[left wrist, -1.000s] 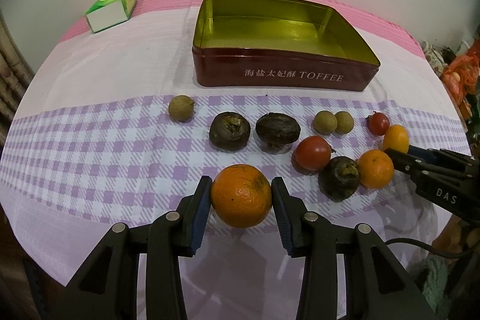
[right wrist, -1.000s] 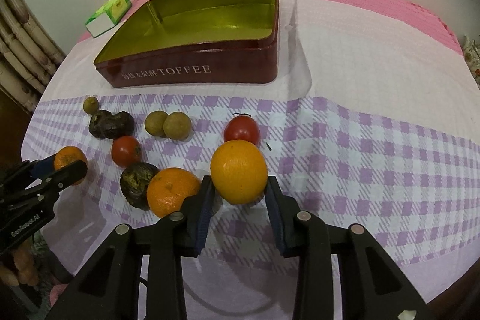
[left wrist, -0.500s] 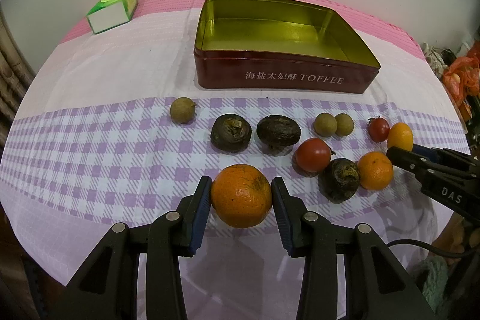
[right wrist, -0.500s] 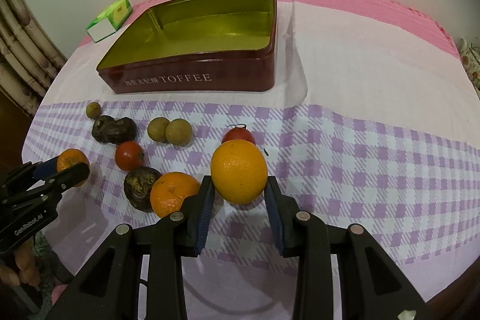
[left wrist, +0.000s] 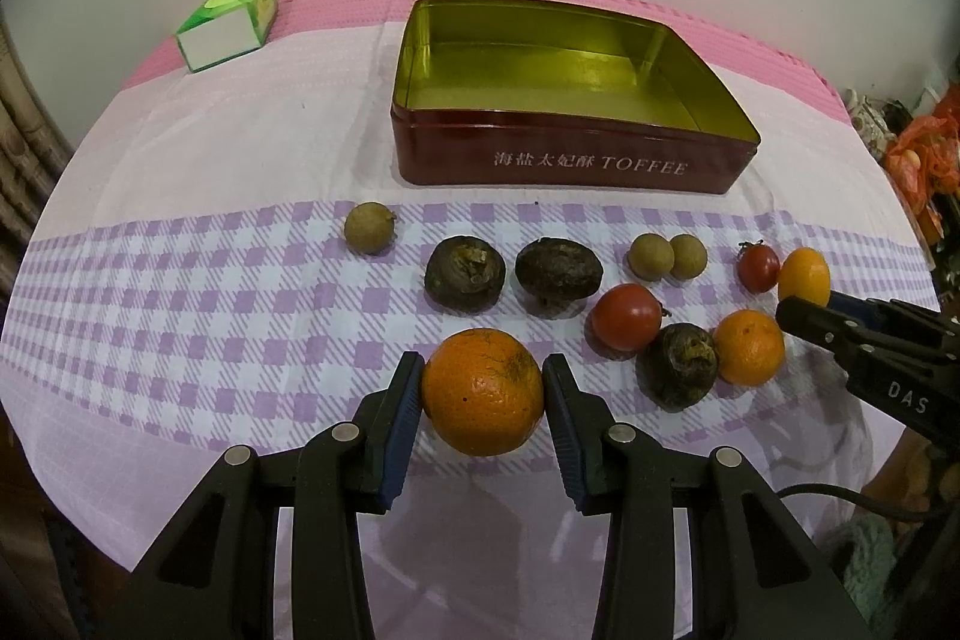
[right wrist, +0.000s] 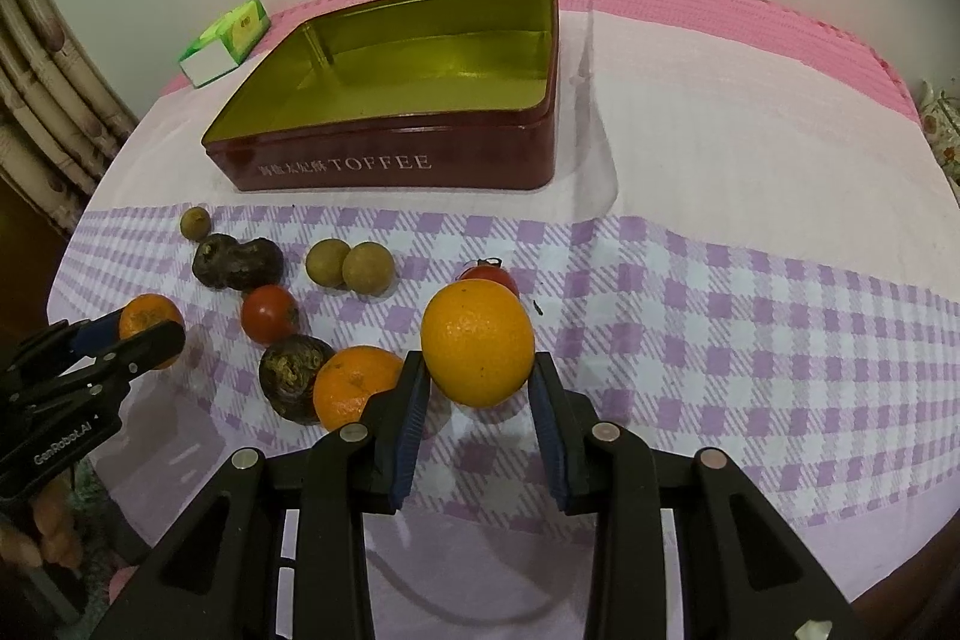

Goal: Organize fruits
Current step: 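Carry the tangerine into the tin and open the left tool while the right carries the orange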

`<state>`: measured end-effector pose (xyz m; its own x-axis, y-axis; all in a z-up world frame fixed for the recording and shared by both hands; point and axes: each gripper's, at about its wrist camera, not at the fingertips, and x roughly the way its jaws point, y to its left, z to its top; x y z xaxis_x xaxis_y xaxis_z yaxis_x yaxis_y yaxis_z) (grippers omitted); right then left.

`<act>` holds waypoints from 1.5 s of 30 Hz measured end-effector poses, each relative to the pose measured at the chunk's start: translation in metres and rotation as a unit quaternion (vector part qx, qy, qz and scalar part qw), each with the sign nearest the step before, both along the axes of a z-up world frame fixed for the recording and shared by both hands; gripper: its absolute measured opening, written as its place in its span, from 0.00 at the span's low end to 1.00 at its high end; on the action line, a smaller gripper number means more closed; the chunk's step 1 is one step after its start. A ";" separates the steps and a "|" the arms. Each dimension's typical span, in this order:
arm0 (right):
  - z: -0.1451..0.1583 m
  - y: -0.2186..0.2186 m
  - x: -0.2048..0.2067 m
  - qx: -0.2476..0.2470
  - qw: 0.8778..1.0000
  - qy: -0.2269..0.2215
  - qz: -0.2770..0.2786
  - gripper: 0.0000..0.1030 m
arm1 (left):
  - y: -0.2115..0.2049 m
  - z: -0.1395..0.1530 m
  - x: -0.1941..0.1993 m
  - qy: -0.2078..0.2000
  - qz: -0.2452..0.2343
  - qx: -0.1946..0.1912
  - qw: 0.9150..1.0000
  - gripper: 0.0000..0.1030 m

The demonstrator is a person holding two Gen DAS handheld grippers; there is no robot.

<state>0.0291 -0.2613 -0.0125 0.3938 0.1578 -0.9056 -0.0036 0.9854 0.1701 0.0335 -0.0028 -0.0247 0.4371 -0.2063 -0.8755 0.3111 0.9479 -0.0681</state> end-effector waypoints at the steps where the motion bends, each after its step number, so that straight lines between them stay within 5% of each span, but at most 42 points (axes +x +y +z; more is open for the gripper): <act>1: 0.001 0.000 0.000 0.000 1.000 -0.001 0.000 0.30 | 0.000 0.001 0.000 -0.001 0.000 0.000 1.000 0.40; 20: 0.021 0.004 0.015 -0.008 1.000 -0.028 0.009 0.30 | 0.007 0.021 0.023 -0.028 0.009 -0.007 1.000 0.40; 36: 0.052 0.019 0.087 -0.007 0.997 -0.073 0.037 0.30 | 0.006 0.059 0.085 -0.077 0.021 -0.035 0.996 0.40; 45: 0.035 0.011 0.124 -0.017 0.998 -0.047 0.038 0.30 | -0.021 0.051 0.132 -0.048 0.002 -0.039 0.998 0.40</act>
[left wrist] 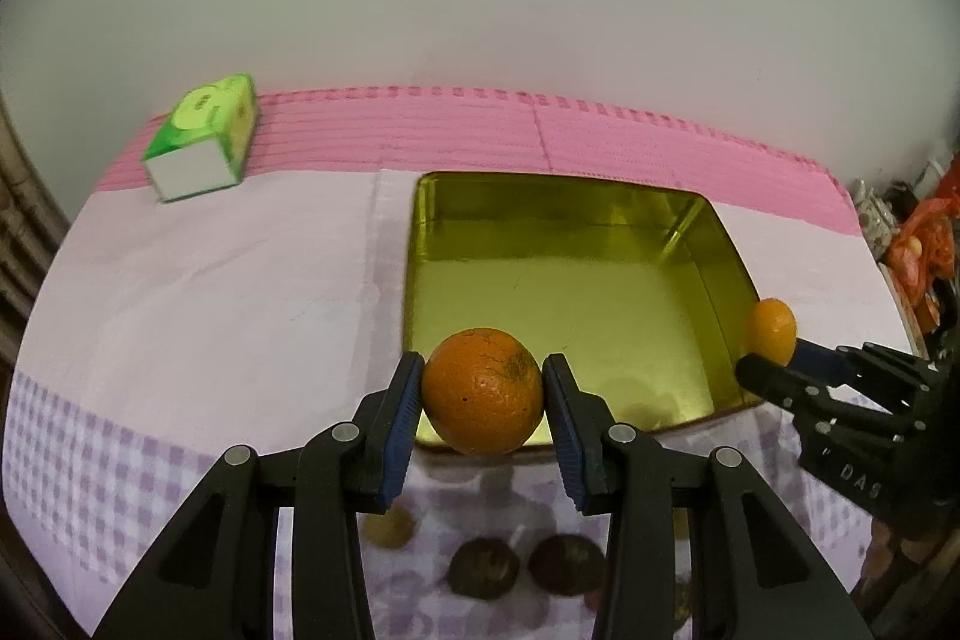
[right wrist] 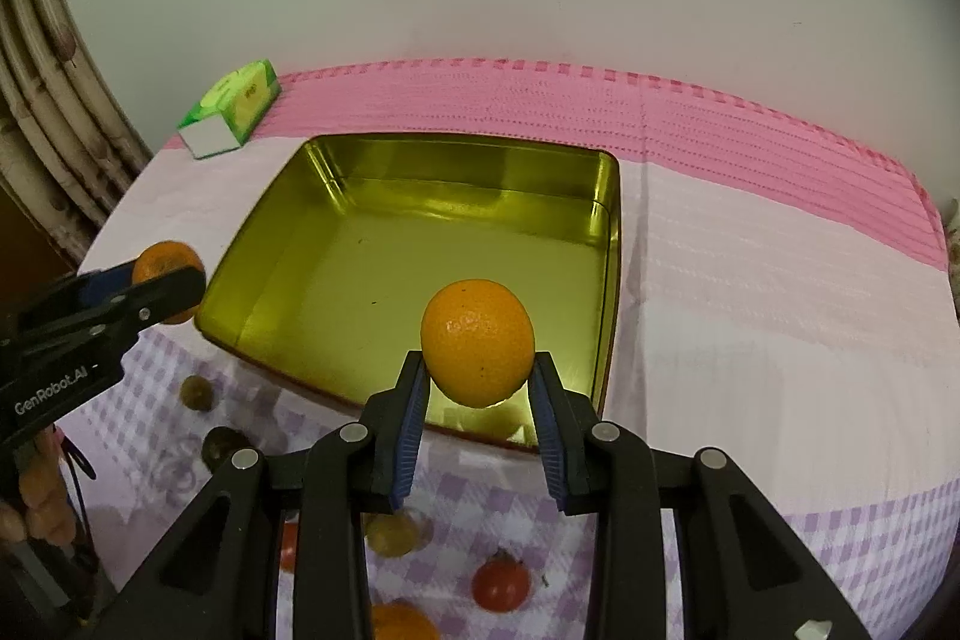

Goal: Organize fruits
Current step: 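Carry the tangerine into the tin and open the left tool while the right carries the orange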

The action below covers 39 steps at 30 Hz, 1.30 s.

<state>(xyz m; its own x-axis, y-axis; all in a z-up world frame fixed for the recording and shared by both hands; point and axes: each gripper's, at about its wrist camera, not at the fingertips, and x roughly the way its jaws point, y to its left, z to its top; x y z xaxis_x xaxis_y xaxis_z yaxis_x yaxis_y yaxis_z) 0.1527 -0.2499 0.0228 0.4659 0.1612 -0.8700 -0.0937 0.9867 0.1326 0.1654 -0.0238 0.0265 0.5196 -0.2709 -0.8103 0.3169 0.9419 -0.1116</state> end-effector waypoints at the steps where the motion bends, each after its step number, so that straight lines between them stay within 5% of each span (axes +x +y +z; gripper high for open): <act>1: -0.002 0.000 0.003 -0.001 1.000 0.002 0.000 0.30 | -0.004 -0.002 0.003 0.004 -0.002 0.002 1.000 0.40; 17: -0.012 -0.006 0.008 0.006 1.000 0.011 -0.004 0.31 | -0.030 -0.048 0.024 0.054 -0.009 0.053 0.997 0.40; 39: -0.017 -0.009 0.005 0.010 1.000 0.015 -0.008 0.31 | -0.035 -0.060 0.028 0.068 -0.002 0.071 0.995 0.41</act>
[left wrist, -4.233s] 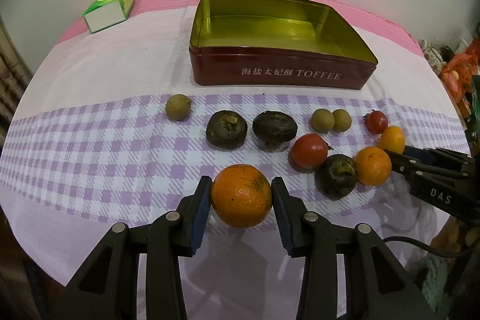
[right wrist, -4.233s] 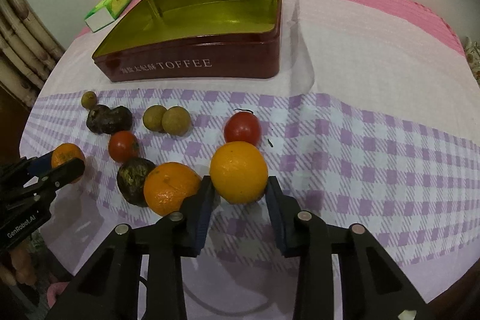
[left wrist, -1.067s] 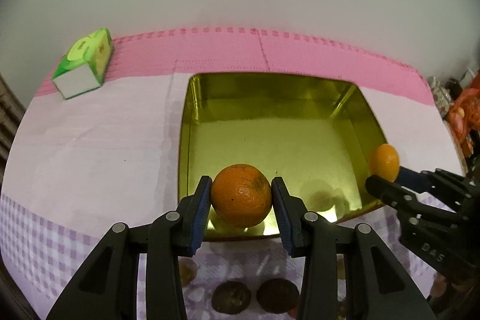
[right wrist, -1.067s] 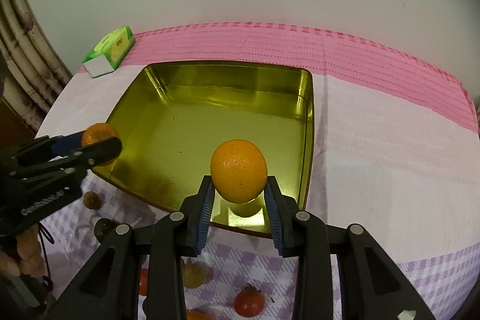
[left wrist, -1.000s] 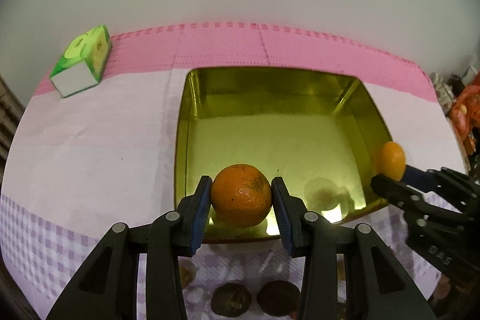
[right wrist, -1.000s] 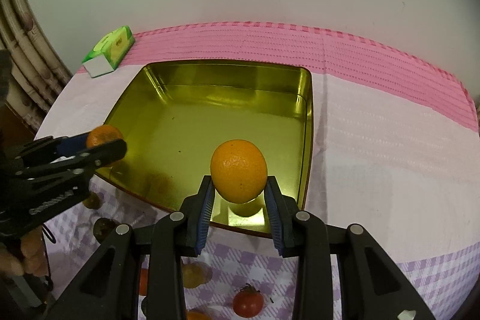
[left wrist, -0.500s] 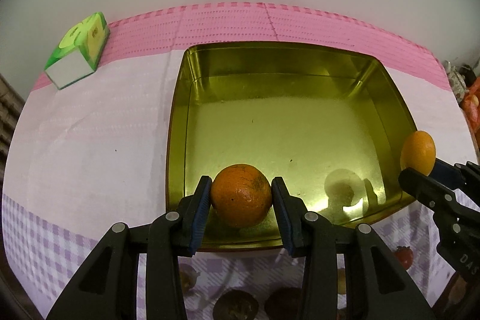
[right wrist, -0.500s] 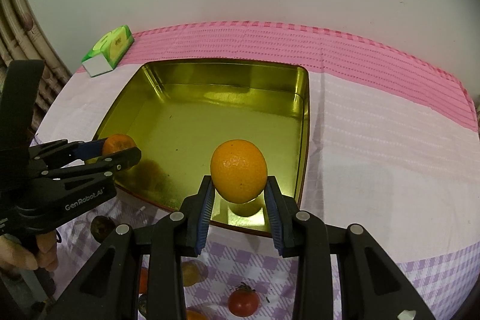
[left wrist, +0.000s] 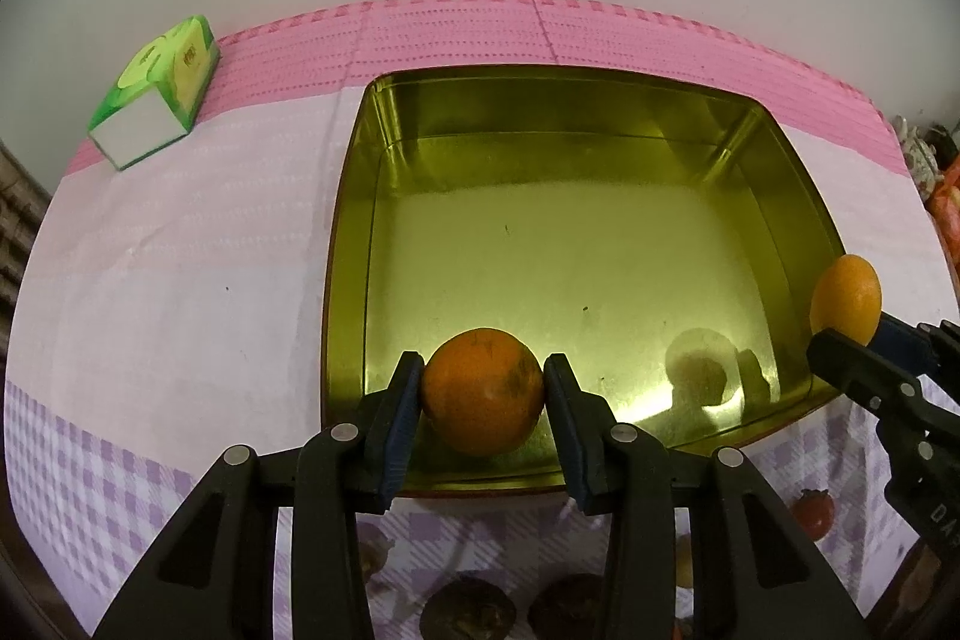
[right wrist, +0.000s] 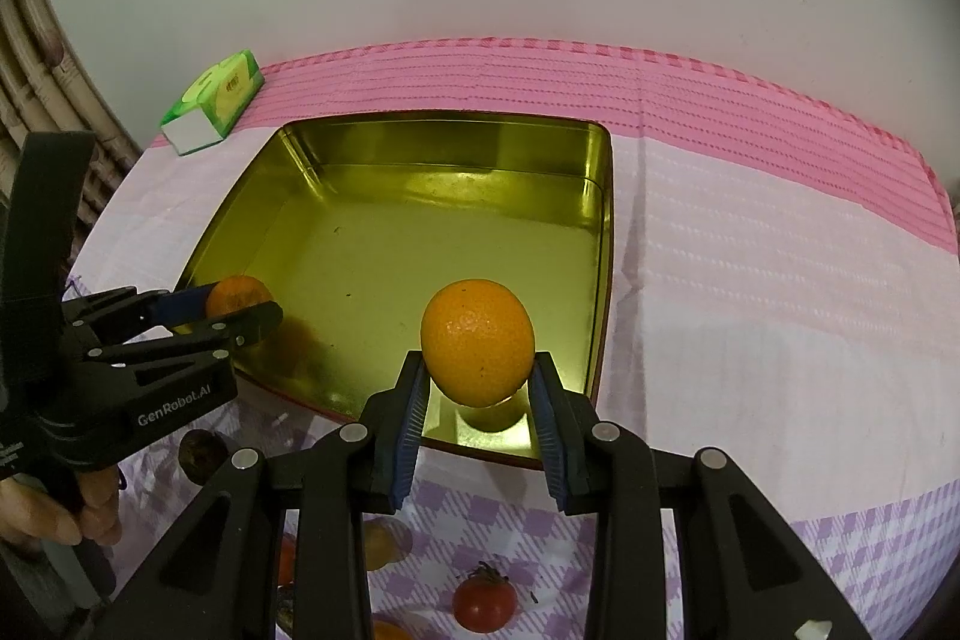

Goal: Organize fruits
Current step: 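Carry the tangerine into the tin and open the left tool while the right carries the orange, then lower the large orange into the tin and open the right tool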

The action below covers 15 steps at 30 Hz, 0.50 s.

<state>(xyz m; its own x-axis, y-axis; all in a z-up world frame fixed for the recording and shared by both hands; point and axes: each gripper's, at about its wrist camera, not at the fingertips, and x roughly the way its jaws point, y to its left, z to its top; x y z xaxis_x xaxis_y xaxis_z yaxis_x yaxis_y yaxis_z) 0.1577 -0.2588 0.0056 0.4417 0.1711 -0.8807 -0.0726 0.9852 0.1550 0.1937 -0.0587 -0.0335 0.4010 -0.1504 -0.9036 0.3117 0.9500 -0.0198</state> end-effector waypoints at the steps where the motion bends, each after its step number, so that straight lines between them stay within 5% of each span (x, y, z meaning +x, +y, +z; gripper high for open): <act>1: 0.000 0.000 0.000 -0.001 1.000 0.000 0.000 0.31 | 0.000 0.000 0.000 -0.001 0.000 0.001 1.000 0.42; 15: 0.000 0.007 0.000 -0.003 1.000 -0.004 0.007 0.31 | 0.004 0.027 -0.016 -0.039 -0.004 -0.008 0.999 0.45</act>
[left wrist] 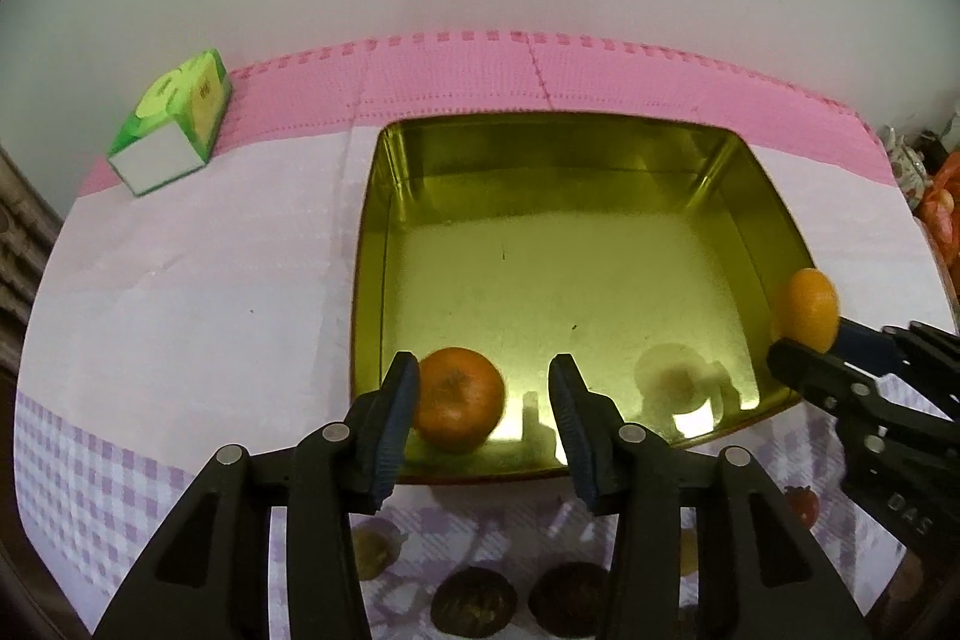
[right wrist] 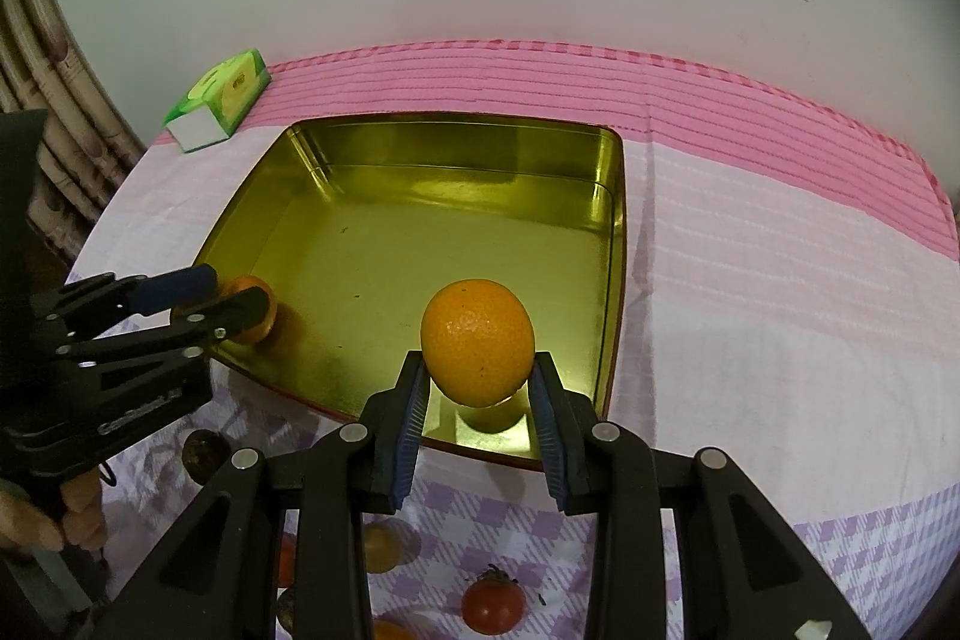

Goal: Organize fruits
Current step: 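Lower the large orange into the tin and open the right tool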

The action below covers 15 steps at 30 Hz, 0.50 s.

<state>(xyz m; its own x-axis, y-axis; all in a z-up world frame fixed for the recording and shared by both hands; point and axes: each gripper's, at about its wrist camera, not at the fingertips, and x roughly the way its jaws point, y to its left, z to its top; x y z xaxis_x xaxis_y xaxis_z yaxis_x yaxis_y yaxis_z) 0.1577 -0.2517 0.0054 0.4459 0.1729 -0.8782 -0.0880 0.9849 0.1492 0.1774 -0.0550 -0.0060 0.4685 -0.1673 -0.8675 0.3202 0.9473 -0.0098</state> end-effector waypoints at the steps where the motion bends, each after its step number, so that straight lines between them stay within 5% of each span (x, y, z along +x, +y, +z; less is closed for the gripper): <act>1: 0.000 0.001 0.000 0.000 1.000 -0.001 0.002 0.31 | 0.001 0.003 -0.001 -0.005 -0.001 0.000 1.000 0.45; 15: -0.008 0.013 0.010 -0.005 1.000 0.010 0.013 0.31 | 0.066 0.039 -0.011 -0.041 0.049 -0.019 0.998 0.48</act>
